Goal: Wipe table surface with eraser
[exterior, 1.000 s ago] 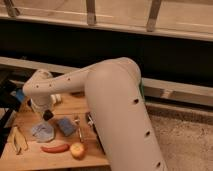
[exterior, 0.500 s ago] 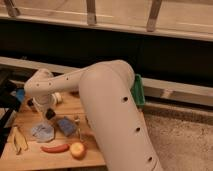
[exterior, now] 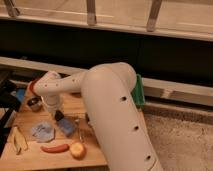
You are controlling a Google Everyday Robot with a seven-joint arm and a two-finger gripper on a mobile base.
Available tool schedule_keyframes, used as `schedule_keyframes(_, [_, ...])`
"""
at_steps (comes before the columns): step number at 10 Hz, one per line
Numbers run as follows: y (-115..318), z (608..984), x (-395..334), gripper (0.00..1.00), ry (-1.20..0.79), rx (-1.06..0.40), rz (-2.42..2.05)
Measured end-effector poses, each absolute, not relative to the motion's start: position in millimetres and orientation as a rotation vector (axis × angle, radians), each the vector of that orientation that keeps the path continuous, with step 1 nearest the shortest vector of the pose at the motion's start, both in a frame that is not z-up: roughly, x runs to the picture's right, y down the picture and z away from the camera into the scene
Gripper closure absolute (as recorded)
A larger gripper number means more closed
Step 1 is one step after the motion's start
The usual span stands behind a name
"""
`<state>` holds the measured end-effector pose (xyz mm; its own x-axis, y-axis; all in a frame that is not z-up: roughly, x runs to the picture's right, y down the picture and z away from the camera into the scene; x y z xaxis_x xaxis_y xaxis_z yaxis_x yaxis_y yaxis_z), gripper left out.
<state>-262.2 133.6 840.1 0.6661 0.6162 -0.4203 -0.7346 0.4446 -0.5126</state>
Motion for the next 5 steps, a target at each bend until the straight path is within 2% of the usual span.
schedule_keyframes(5, [80.8,859.7,-227.8,1.0,0.233,-0.639,0.885])
